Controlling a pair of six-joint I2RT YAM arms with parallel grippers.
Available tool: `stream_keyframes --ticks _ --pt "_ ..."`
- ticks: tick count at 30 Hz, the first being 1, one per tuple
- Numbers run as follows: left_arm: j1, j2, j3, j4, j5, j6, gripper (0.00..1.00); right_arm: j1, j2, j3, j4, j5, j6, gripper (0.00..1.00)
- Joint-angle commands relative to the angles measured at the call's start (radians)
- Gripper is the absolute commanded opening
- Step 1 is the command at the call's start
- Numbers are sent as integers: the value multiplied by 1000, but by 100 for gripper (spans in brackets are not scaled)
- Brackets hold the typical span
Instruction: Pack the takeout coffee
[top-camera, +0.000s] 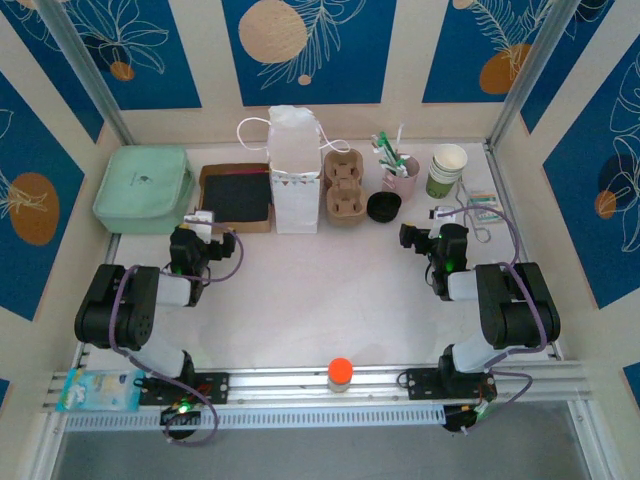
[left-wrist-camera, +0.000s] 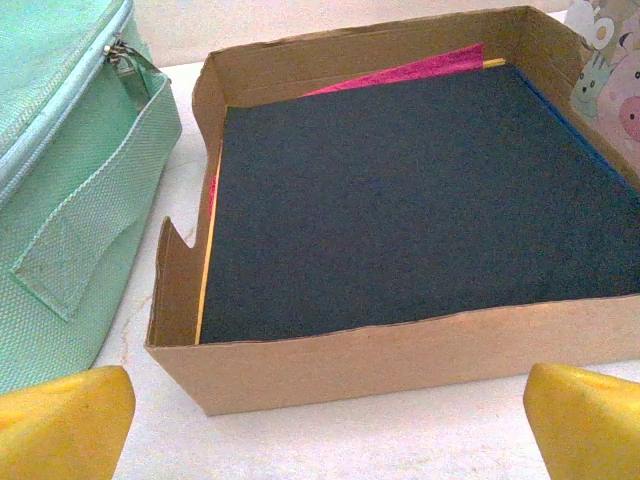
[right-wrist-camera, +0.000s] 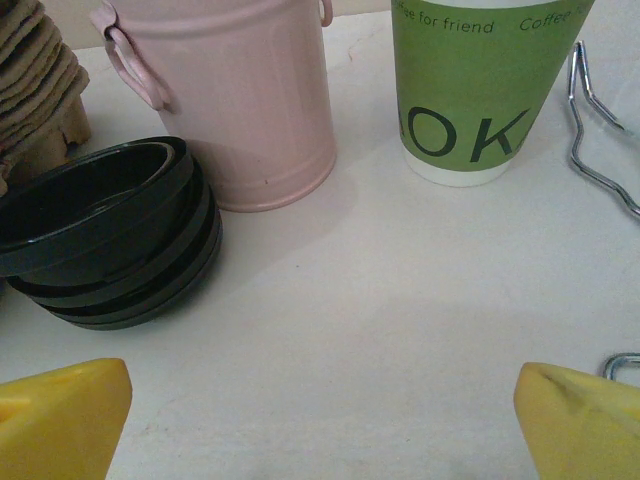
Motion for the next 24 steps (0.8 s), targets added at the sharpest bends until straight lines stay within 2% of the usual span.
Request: stream_keyframes --ticks 1,6,9,10,14,18,20,22,23,24 --pt "5 -14 3 2 2 -4 100 2 -16 21 11 -12 -5 99" --pt "4 -19 -4 13 -4 -4 100 3 -19 17 18 -11 -7 99" --pt "-23 -69 -27 20 -68 8 100 43 -95 23 -47 43 -40 99" --pt "-40 -110 -27 -17 -101 17 100 56 -135 42 -115 50 -46 99" --pt "-68 -292 59 -366 -217 -44 100 85 -300 86 -319 24 -54 99" --pt "-81 -395 122 -585 -245 -143 100 111 -456 135 -499 63 -49 99" --pt "-75 -445 180 -758 -224 -293 99 102 -516 167 -627 112 41 99" --pt "-68 -472 227 -884 -184 -435 100 84 -558 201 -830 270 366 99" --pt "-65 -478 242 -919 -143 -475 100 60 -579 213 -915 255 448 99" --pt "-64 -484 252 -935 -101 -480 100 35 -603 211 -909 134 413 99"
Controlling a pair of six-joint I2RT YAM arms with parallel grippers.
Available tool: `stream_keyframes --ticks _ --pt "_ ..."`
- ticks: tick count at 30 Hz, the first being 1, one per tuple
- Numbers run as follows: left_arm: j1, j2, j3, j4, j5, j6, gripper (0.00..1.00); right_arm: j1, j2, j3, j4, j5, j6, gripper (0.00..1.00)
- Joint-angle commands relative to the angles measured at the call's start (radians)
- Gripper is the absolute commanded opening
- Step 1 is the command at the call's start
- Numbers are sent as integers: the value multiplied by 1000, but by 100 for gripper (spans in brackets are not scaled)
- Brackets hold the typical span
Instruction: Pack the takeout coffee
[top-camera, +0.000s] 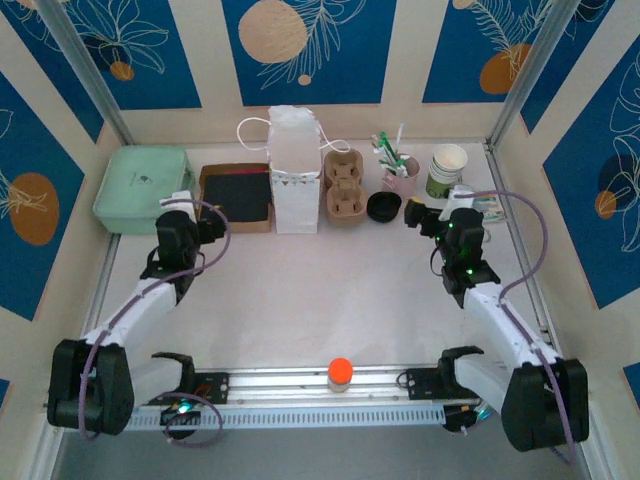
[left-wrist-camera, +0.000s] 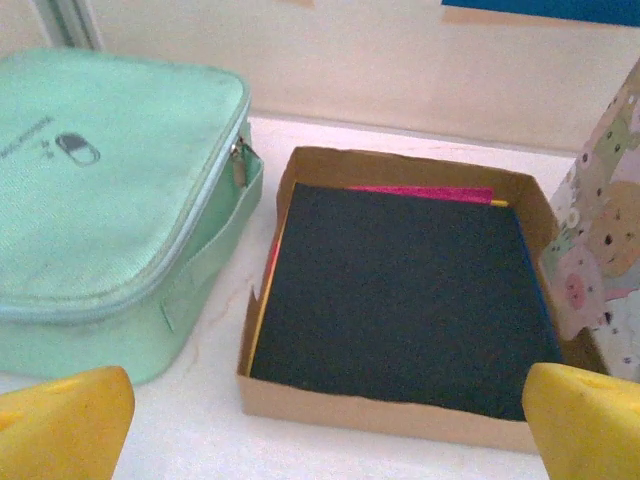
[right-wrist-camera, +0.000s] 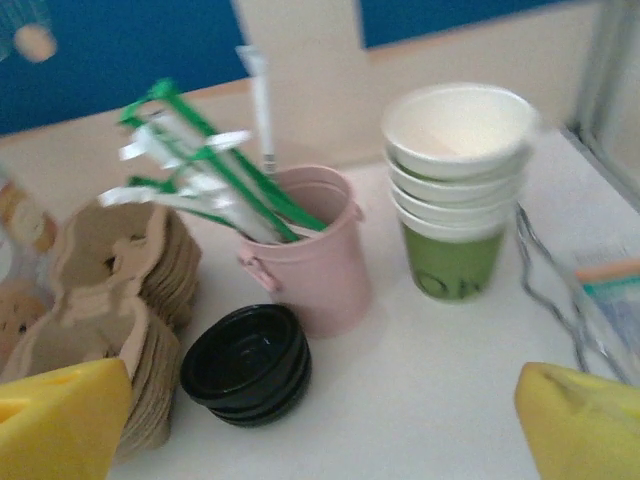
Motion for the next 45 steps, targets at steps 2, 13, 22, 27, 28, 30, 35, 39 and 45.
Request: stream_keyframes --ticks 2,13,22,27,28,30,35,39,45 --pt "7 -45 71 -315 106 -216 100 -43 -82 32 -295 -68 249 99" --pt "-24 -289 105 -611 254 -196 99 -19 75 500 -864 -50 219 99" --pt "-326 -432 9 -624 220 -279 95 -66 274 809 -1081 -116 204 98" --pt "-519 -309 19 -531 124 -297 95 -61 379 898 -1151 -236 204 85" --pt "-538 -282 17 -492 132 -308 95 -44 386 895 -1159 -220 202 85" --pt "-569 -228 20 -421 149 -326 95 -29 391 886 -1177 -184 206 85" --pt "-605 -68 74 -310 178 -333 95 -55 376 863 -1178 -212 211 86" --pt "-604 40 143 -257 213 -341 95 -91 397 874 -1195 -248 207 86" --pt "-562 167 226 -203 270 -367 95 -123 409 876 -1226 -233 269 98"
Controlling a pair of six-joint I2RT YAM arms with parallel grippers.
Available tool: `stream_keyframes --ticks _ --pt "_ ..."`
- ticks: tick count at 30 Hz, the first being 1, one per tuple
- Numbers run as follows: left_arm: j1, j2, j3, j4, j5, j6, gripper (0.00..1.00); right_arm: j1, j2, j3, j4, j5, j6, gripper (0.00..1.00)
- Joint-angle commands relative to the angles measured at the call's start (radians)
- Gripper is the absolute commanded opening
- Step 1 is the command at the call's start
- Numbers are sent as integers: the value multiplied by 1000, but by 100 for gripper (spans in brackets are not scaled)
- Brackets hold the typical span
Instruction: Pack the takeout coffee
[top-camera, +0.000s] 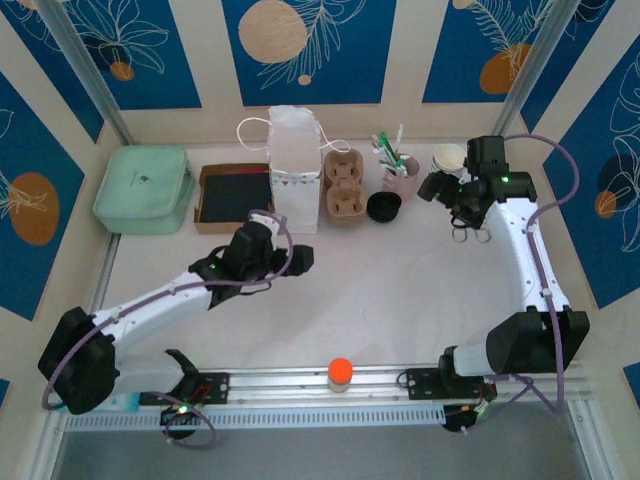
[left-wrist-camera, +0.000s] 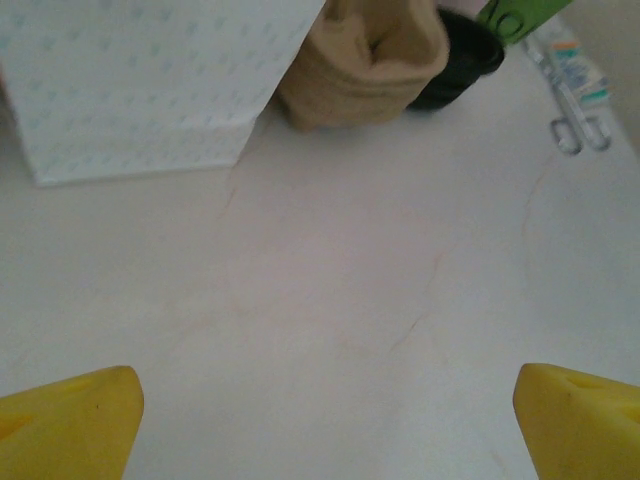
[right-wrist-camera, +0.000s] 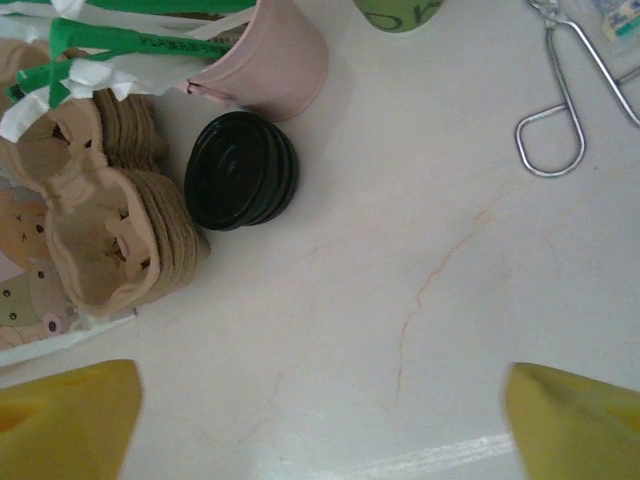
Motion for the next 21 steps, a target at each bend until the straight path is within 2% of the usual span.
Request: stream_keyframes --ticks 1,10,13,21 --pt "29 59 52 77 67 -36 94 -18 12 3 -45 -32 34 98" --pt "90 186 101 151 136 -70 94 -111 -6 -45 -3 -158 -8 92" --pt "116 224 101 188 167 -86 93 -142 5 -37 4 -201 -18 85" --pt "170 318 125 252 219 -106 92 -157 22 -26 24 -191 -16 79"
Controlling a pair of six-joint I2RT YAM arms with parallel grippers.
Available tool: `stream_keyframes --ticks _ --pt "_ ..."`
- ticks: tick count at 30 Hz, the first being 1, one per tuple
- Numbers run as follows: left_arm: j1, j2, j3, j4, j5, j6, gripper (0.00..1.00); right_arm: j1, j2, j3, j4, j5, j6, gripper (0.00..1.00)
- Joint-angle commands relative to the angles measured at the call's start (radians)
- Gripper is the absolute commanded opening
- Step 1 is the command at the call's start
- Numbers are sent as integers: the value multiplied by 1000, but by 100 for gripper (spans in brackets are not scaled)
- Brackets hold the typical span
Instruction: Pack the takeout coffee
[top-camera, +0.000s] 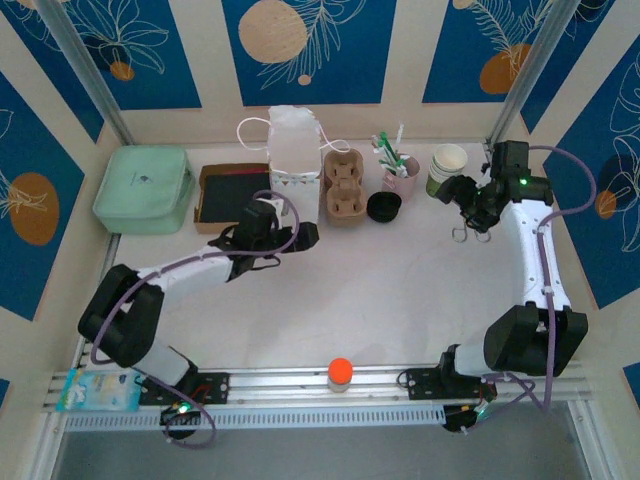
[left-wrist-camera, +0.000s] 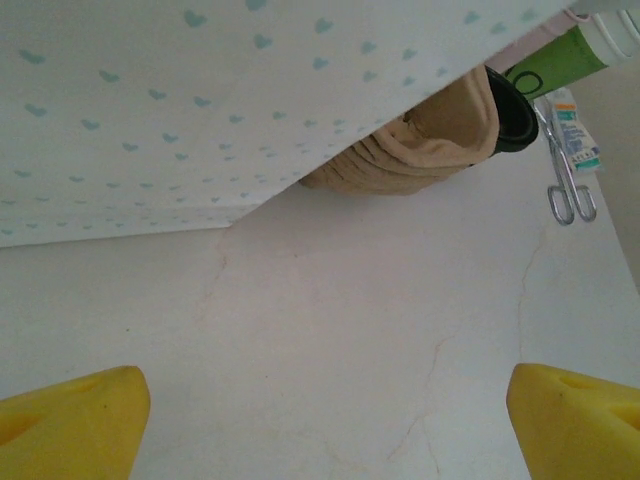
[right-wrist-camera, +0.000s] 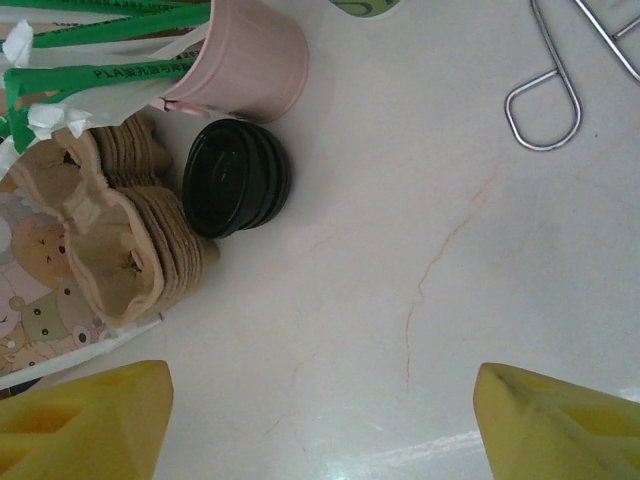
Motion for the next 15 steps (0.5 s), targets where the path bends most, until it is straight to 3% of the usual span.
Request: stream_keyframes --ticks 1,15 --pt "32 39 36 66 53 -24 93 -9 21 15 13 -32 -3 79" --pt "98 210 176 102 135 9 92 -12 110 98 29 -34 46 69"
